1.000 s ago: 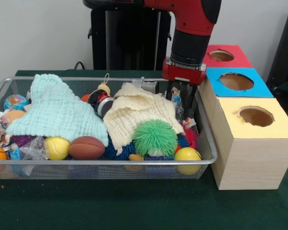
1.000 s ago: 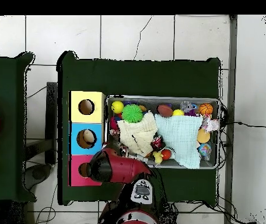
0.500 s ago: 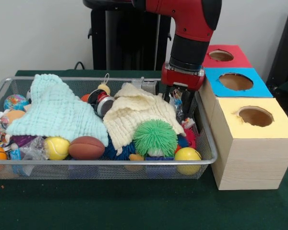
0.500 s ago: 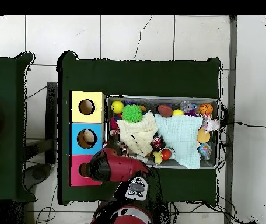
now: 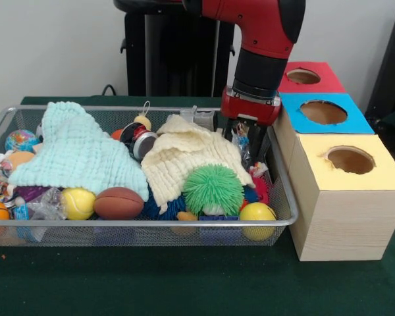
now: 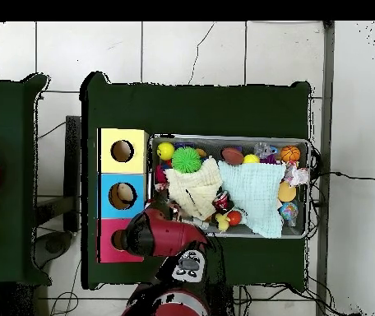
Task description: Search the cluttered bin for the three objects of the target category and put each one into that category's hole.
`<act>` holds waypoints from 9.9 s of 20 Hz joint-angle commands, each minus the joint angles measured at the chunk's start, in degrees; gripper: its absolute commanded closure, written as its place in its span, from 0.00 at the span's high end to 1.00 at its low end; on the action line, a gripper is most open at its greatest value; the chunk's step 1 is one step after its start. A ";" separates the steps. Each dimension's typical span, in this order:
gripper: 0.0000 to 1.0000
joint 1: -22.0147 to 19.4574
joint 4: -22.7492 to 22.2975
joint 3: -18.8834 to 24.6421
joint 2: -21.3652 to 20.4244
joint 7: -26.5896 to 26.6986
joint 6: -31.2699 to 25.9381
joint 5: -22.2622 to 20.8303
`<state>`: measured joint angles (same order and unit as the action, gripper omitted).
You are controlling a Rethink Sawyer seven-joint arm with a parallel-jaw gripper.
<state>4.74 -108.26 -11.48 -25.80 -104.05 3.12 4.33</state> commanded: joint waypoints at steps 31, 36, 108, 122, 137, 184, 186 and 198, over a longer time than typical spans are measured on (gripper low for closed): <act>0.00 -1.87 -3.64 4.15 -16.94 -4.54 -28.30 0.15; 0.00 -2.30 -3.97 4.56 -20.11 -4.64 -31.65 0.02; 1.00 -0.65 0.04 4.37 6.28 -10.04 2.71 -2.32; 1.00 3.33 -1.19 1.40 6.36 -12.71 6.88 6.79; 0.00 5.02 -2.62 0.89 3.64 -13.05 5.63 11.88; 1.00 4.54 -1.77 -0.57 -3.31 -8.04 -4.99 10.94; 1.00 4.58 -1.75 -0.60 -3.41 -8.02 -5.48 11.03; 1.00 2.40 -2.54 2.43 -4.39 -8.00 -6.71 10.84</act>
<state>9.44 -114.12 -15.86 -30.64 -104.06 0.72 15.38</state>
